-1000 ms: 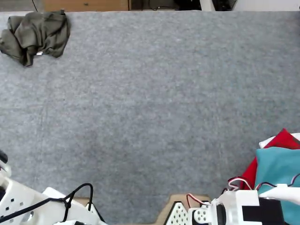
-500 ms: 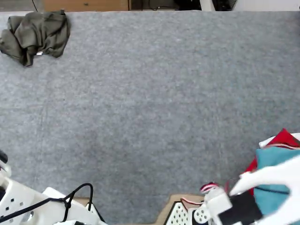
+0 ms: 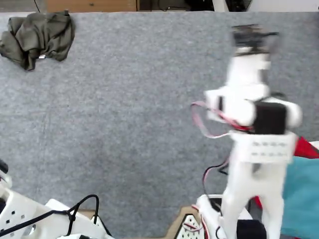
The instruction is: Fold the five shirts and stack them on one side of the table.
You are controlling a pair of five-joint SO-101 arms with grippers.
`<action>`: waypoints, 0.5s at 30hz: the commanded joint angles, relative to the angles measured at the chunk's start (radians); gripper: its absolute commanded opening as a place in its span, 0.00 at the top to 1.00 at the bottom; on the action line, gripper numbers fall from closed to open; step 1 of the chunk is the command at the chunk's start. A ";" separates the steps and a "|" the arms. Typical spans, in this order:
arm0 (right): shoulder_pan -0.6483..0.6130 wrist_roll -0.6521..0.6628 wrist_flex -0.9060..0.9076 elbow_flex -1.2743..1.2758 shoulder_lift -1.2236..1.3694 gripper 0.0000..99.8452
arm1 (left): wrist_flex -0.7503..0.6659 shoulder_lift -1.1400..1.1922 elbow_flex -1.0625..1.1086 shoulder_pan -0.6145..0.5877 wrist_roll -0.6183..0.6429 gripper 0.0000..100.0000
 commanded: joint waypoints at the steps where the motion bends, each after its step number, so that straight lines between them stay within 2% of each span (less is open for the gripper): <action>1: -0.148 0.003 -0.098 0.113 -0.033 0.62 | -0.008 -0.004 -0.038 -0.009 -0.002 0.73; 8: -0.265 0.003 -0.098 0.140 -0.033 0.62 | -0.021 0.002 -0.046 -0.006 -0.006 0.73; 11: -0.280 0.003 -0.100 0.145 -0.035 0.62 | -0.112 0.007 -0.037 0.021 -0.006 0.73; 15: -0.283 0.003 -0.097 0.148 -0.041 0.62 | -0.259 -0.001 -0.032 0.115 -0.008 0.73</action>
